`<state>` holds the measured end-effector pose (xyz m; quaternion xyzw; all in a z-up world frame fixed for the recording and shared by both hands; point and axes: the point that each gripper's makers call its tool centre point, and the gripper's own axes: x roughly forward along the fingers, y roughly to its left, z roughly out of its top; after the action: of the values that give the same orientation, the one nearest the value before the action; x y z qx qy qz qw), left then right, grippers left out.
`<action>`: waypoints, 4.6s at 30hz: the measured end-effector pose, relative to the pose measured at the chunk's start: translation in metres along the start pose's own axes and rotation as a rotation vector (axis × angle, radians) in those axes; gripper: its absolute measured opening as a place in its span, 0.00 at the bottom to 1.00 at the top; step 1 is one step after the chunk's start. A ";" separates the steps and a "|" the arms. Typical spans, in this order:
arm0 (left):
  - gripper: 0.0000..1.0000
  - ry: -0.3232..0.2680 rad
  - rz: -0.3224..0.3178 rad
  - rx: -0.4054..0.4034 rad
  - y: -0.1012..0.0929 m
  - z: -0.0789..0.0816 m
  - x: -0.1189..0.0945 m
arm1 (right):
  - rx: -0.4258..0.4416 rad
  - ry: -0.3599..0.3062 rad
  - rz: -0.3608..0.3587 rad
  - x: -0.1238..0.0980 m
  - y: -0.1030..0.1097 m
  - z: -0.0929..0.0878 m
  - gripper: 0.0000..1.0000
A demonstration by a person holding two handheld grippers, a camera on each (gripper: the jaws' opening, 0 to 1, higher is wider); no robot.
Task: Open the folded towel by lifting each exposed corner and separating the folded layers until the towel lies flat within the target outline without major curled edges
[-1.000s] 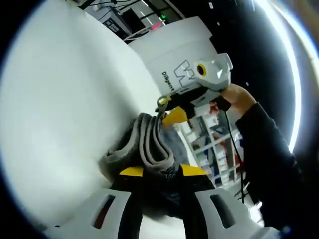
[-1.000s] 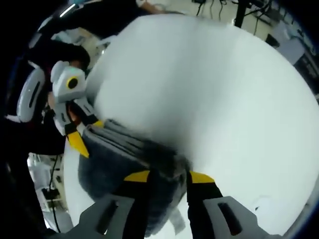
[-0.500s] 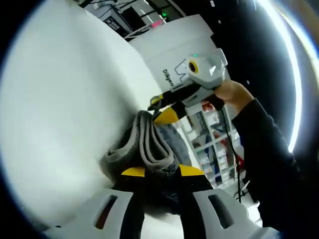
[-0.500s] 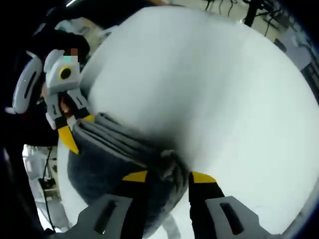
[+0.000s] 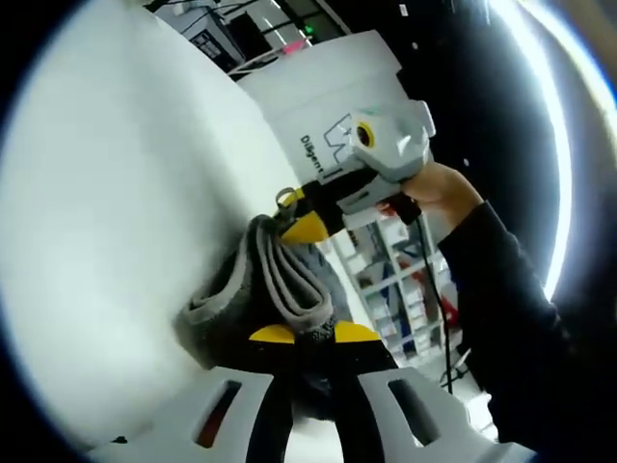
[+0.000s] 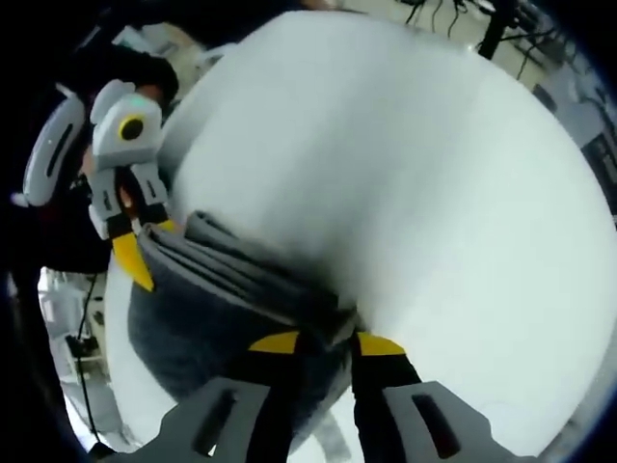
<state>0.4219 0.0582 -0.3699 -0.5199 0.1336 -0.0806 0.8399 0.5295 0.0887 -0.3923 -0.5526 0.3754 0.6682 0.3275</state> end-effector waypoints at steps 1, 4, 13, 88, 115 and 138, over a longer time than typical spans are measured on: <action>0.08 0.001 -0.003 0.001 -0.001 0.000 0.000 | -0.002 0.000 -0.002 0.000 -0.001 0.000 0.15; 0.08 0.003 -0.006 0.009 -0.002 -0.001 0.000 | -0.012 0.004 -0.009 0.000 -0.002 -0.001 0.16; 0.07 -0.008 -0.022 0.036 -0.006 0.000 0.000 | -0.085 0.022 -0.029 -0.002 -0.007 0.000 0.10; 0.09 0.148 -0.274 0.858 -0.132 -0.109 0.021 | 0.123 -0.351 -0.388 -0.095 0.105 -0.129 0.00; 0.16 0.432 -0.315 0.968 -0.107 -0.221 0.050 | 0.365 -0.218 -0.459 -0.041 0.163 -0.237 0.02; 0.38 0.533 -0.394 0.809 -0.117 -0.235 0.034 | 0.482 -0.363 -0.704 -0.067 0.164 -0.217 0.24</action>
<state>0.3823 -0.2034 -0.3695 -0.1303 0.2005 -0.4116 0.8794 0.5085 -0.1827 -0.3269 -0.4287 0.2461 0.4957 0.7141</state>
